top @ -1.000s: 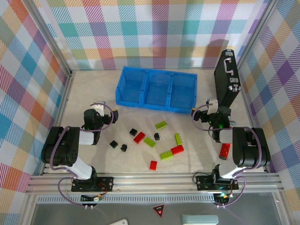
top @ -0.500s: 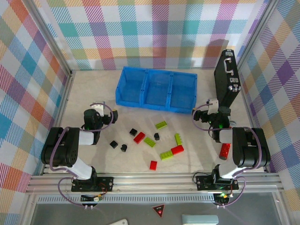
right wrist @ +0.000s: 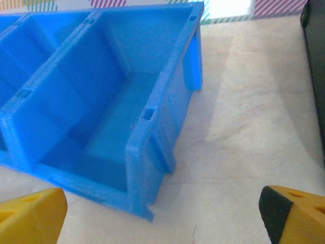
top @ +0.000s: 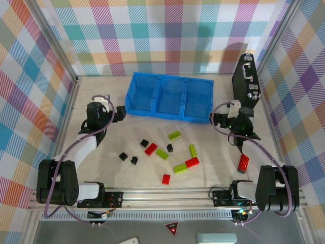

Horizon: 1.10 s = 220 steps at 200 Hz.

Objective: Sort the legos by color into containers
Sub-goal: Pick up the lego from the center of the table.

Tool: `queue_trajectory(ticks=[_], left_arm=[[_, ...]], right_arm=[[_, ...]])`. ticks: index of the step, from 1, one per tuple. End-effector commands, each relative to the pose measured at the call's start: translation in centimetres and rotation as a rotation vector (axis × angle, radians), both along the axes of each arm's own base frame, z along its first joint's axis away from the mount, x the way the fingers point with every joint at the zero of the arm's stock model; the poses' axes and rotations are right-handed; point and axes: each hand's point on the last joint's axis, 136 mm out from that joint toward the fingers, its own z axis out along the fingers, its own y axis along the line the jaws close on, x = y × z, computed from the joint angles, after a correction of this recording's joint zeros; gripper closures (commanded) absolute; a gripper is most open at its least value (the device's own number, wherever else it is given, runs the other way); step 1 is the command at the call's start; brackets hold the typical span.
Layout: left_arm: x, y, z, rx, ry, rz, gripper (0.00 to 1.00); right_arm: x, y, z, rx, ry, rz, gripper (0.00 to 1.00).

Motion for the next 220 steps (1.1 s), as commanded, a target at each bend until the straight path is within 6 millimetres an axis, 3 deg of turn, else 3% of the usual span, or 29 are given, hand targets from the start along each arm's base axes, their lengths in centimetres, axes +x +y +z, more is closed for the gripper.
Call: queue_trajectory(ticks=[1,54,94,125,161,220], left_arm=[[-2.6,-0.7,-0.4,-0.071,0.186,0.013,0.00],[-6.4,-2.1,2.2,-0.096,0.414,-0.062,0.03],[-6.4,-1.5,4.5,0.006,0.384,-0.102,0.03],[-5.1,-0.5,3.9,0.075,0.300,-0.076,0.03],[-5.1,-0.2,2.6,0.083,0.317,-0.069,0.03],[-5.7,0.6,3.0,0.110,0.302,-0.034,0.03]], right_arm=[[-2.5,0.9,-1.1,0.076,0.203,-0.024,0.05],[-6.5,5.0,-0.1,0.121,0.421,0.048,0.17],[-10.4,7.9,-1.8,0.055,0.611,0.122,0.26],[-12.4,9.0,-3.3,0.004,0.728,0.132,0.35],[-14.3,9.2,-5.4,-0.103,0.821,0.084,0.44],[-14.3,11.6,-7.5,-0.190,0.877,0.105,0.50]])
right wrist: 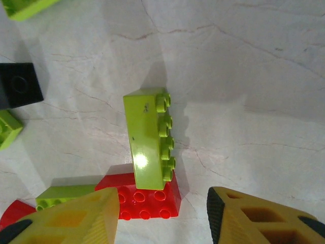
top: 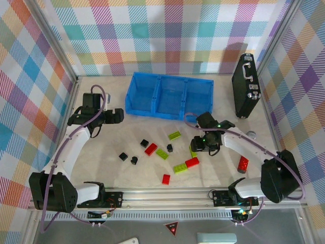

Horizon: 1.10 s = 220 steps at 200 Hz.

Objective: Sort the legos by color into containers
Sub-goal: Pick up the lego from the center of the table.

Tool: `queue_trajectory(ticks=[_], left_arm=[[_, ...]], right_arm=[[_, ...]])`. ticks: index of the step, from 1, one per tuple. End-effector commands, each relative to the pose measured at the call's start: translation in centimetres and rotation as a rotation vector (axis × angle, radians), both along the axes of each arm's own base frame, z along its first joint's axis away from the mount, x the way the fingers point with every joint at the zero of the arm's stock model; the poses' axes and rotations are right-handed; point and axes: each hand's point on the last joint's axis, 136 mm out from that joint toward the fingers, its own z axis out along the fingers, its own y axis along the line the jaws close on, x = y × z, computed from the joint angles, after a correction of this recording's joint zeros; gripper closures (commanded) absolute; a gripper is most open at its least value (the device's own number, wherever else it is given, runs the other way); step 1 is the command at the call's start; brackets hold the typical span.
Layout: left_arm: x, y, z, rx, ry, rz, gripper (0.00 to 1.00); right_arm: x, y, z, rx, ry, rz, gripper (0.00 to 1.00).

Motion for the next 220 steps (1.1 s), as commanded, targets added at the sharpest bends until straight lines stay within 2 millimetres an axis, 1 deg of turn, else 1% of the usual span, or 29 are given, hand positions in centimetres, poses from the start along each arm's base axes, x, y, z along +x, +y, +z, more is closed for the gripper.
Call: queue_trajectory(ticks=[1,35,64,95,128,158,220], left_arm=[[-0.3,0.7,1.0,0.031,-0.038,0.013,0.03],[-0.3,0.9,1.4,0.041,-0.046,0.020,0.03],[-0.5,1.1,1.7,0.053,-0.063,0.026,0.03],[-0.6,1.3,1.6,0.059,-0.058,0.029,0.03],[-0.6,1.3,1.6,0.061,-0.060,0.030,0.03],[-0.6,1.4,1.6,0.063,-0.058,0.031,0.03],[-0.5,1.4,1.4,0.066,-0.054,0.030,0.03]], right_arm=[[0.7,0.7,0.2,-0.033,0.000,-0.016,0.50],[1.2,1.8,-1.0,-0.062,0.019,0.001,0.51],[1.3,2.2,-2.1,-0.093,0.035,0.015,0.50],[1.2,2.5,-3.0,-0.108,0.050,0.028,0.51],[1.3,2.4,-3.5,-0.133,0.051,0.034,0.55],[1.3,2.3,-3.8,-0.147,0.054,0.039,0.61],[1.4,2.1,-3.9,-0.160,0.052,0.041,0.71]])
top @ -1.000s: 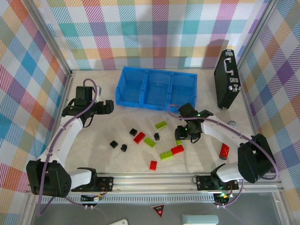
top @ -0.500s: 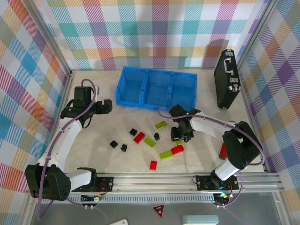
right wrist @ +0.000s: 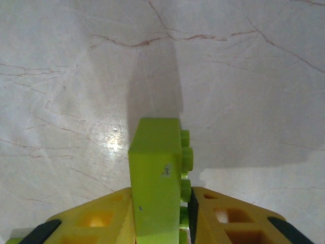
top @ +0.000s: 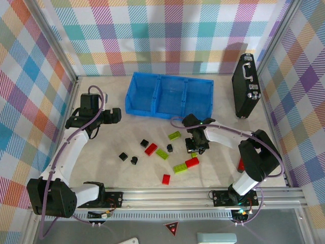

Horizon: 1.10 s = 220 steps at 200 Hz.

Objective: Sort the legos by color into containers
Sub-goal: Pick up the lego from the center of the table, then place the lego in the container.

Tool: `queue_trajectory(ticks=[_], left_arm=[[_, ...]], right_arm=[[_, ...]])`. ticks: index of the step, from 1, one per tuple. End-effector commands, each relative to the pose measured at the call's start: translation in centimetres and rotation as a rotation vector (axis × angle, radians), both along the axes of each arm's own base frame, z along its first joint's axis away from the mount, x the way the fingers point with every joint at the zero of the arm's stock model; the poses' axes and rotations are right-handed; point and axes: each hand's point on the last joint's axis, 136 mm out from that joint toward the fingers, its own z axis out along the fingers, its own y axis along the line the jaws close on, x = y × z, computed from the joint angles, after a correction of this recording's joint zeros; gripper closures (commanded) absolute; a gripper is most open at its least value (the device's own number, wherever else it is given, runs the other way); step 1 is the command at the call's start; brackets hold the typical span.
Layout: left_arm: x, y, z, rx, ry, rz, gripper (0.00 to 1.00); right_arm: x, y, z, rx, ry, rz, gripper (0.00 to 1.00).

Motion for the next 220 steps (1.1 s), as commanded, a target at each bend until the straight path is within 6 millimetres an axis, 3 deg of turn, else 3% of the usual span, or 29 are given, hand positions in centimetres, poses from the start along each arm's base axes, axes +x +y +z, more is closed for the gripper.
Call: queue_trajectory(ticks=[1,56,118,181,220], left_arm=[[-0.2,0.3,0.2,0.022,-0.009,-0.002,0.03],[-0.2,0.3,0.0,0.021,-0.004,-0.004,0.03],[-0.1,0.3,-0.1,0.021,-0.002,-0.004,0.03],[-0.2,0.0,0.0,0.007,-0.005,-0.009,0.03],[-0.2,0.1,0.1,0.005,-0.010,-0.007,0.04]], right_arm=[[0.4,0.2,0.3,-0.013,-0.013,0.000,0.71],[0.7,0.2,1.4,-0.008,-0.034,-0.004,0.80],[3.2,2.1,5.3,0.051,-0.108,-0.003,0.81],[9.9,7.8,10.3,0.163,-0.231,0.009,0.83],[15.0,11.0,11.5,0.159,-0.292,0.033,0.83]])
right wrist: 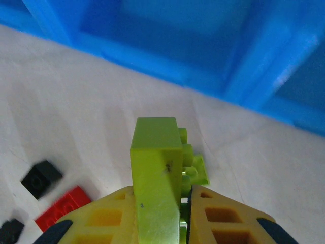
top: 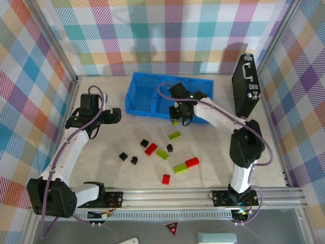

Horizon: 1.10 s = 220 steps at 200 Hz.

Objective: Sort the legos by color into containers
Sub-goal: Place the lego in the container.

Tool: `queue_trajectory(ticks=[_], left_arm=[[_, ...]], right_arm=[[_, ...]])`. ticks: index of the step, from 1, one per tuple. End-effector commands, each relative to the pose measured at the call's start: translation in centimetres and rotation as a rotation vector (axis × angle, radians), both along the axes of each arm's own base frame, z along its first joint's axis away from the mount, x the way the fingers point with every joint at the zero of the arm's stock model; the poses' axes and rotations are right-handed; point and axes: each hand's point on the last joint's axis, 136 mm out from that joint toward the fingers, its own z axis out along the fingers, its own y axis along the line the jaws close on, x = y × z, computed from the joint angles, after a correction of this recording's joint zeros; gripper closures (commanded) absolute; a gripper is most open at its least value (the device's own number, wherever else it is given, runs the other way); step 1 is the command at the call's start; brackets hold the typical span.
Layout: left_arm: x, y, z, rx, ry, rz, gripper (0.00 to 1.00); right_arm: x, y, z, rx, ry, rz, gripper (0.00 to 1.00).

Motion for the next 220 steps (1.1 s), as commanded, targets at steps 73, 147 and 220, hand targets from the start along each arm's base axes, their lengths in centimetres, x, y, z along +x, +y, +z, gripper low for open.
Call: queue_trajectory(ticks=[73,147,220], left_arm=[[-0.2,0.1,-0.2,0.004,0.002,0.000,0.04],[-0.1,0.1,-0.4,0.006,0.010,-0.001,0.04],[-0.1,0.1,-0.6,0.007,0.019,-0.002,0.04]], right_arm=[[8.5,1.3,-2.0,-0.106,-0.048,-0.043,0.85],[8.9,-4.4,-3.5,-0.198,-0.013,-0.124,0.86],[10.2,-4.7,-3.5,-0.133,-0.002,-0.145,0.86]])
